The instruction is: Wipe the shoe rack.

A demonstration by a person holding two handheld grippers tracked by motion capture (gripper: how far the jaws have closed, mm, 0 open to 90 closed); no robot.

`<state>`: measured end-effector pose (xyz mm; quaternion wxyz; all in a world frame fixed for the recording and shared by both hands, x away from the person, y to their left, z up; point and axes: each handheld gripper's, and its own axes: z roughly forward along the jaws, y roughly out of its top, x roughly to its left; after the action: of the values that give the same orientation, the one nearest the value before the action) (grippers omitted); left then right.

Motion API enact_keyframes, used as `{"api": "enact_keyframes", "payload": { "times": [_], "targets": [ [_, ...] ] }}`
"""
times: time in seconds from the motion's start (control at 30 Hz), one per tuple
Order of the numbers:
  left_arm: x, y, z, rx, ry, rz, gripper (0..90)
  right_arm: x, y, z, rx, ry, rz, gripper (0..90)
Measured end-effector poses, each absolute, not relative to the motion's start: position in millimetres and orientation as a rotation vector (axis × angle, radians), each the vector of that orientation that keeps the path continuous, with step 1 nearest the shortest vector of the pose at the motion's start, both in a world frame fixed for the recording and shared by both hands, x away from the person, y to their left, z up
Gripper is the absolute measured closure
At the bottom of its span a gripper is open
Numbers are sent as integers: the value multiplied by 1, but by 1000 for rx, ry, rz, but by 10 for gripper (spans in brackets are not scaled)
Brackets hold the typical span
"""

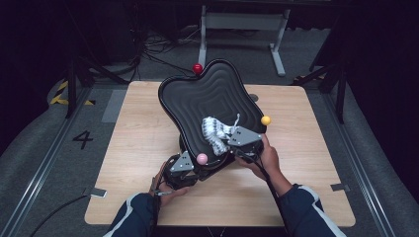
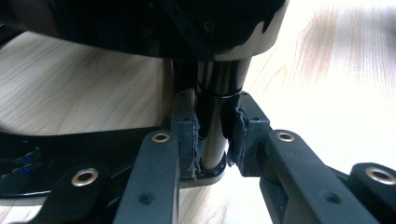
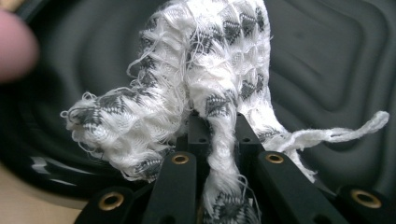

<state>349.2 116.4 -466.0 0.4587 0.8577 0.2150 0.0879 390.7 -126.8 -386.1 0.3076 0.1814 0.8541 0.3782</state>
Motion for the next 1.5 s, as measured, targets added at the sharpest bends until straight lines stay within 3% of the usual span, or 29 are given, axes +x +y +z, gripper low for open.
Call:
{"api": "enact_keyframes", "payload": {
  "times": [0.63, 1.03, 1.5],
  "targets": [
    [350, 117, -466, 2114, 531, 214, 740, 431, -202, -391, 764, 2177, 917, 822],
    [351, 118, -466, 2115, 528, 201, 740, 423, -187, -390, 732, 2187, 927, 822],
    [352, 118, -467, 2112, 516, 197, 740, 404, -131, -379, 521, 2287, 974, 821]
  ]
}}
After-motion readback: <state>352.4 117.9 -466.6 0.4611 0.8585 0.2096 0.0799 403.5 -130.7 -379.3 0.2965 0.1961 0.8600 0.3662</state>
